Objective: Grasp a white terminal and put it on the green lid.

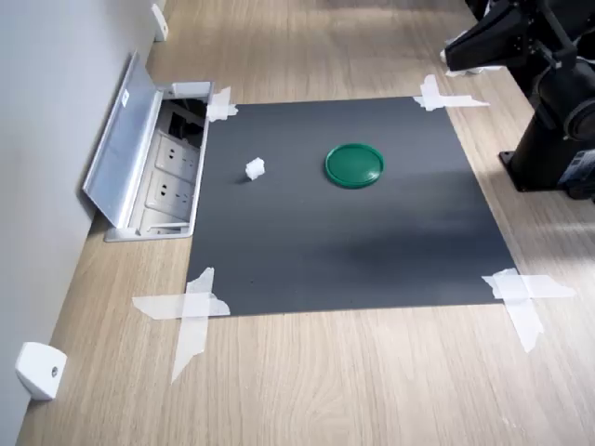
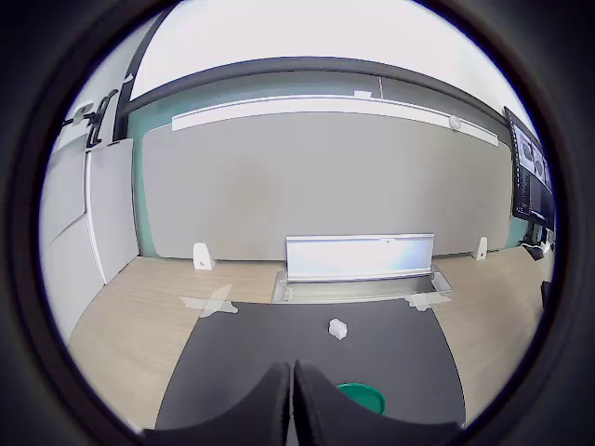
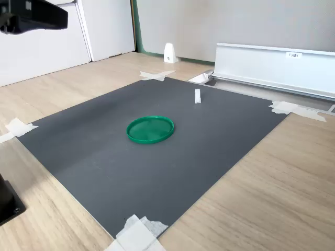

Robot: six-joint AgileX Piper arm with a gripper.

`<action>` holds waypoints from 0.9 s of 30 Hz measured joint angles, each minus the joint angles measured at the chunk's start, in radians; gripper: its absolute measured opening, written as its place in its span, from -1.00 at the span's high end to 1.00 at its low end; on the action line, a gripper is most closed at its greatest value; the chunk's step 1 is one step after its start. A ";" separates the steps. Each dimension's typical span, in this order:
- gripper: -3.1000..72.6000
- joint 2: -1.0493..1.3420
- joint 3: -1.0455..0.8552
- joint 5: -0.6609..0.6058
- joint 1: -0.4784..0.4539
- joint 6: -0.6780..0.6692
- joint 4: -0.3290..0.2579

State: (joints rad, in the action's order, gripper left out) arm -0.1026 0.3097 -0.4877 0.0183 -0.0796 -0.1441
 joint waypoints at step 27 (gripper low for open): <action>0.94 -0.270 0.195 -0.090 0.000 -0.003 0.021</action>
State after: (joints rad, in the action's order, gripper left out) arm -0.3725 0.5042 -0.5778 0.0183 -0.0825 -0.1232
